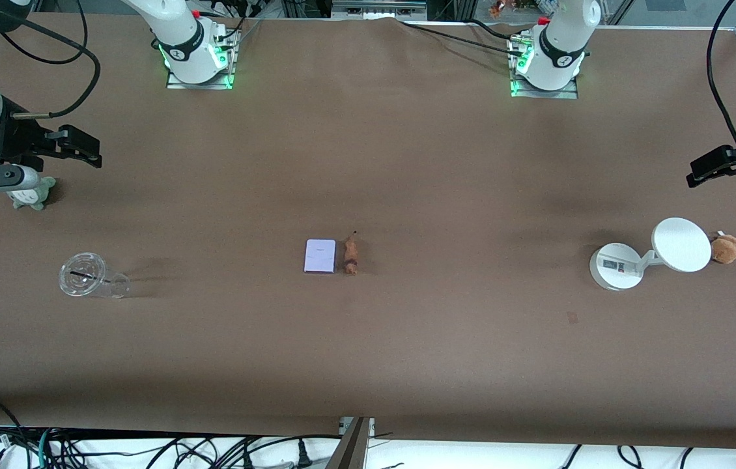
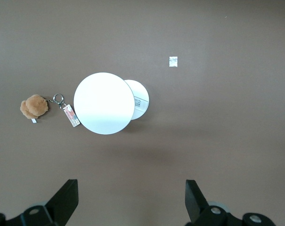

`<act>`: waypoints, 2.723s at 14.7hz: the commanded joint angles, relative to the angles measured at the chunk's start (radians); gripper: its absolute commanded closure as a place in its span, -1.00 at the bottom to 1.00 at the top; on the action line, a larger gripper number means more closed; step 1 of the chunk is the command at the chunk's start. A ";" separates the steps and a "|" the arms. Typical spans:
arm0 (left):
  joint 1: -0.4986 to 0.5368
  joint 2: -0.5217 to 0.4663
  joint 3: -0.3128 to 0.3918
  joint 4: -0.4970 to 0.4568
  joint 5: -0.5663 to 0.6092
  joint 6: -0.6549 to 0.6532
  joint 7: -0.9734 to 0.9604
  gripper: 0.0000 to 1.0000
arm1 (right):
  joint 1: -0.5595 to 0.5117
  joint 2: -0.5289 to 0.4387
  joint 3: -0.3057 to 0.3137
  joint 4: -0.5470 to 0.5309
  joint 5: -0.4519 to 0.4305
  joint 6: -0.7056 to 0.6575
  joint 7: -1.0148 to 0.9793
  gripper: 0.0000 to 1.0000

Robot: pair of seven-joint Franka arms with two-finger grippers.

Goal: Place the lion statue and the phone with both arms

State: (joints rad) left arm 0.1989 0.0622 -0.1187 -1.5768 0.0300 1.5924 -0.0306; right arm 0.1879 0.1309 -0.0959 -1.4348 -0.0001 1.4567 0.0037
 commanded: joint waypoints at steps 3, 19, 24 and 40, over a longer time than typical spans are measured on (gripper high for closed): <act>0.007 0.013 -0.006 0.029 0.001 -0.017 0.004 -1.00 | -0.001 0.001 0.007 0.008 -0.017 -0.004 -0.002 -1.00; 0.007 0.013 -0.006 0.029 0.001 -0.015 0.012 -1.00 | -0.002 0.000 0.005 0.008 -0.008 -0.006 0.002 -1.00; -0.009 0.021 -0.016 0.032 -0.001 0.001 0.017 -1.00 | -0.002 0.000 0.005 0.008 -0.008 -0.004 0.004 -1.00; -0.044 0.137 -0.058 0.028 -0.015 0.021 0.011 -1.00 | -0.004 0.000 0.004 0.008 -0.008 -0.004 0.004 -1.00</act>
State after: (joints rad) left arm 0.1482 0.1460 -0.1799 -1.5758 0.0249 1.6445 -0.0311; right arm 0.1876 0.1321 -0.0954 -1.4347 -0.0004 1.4568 0.0038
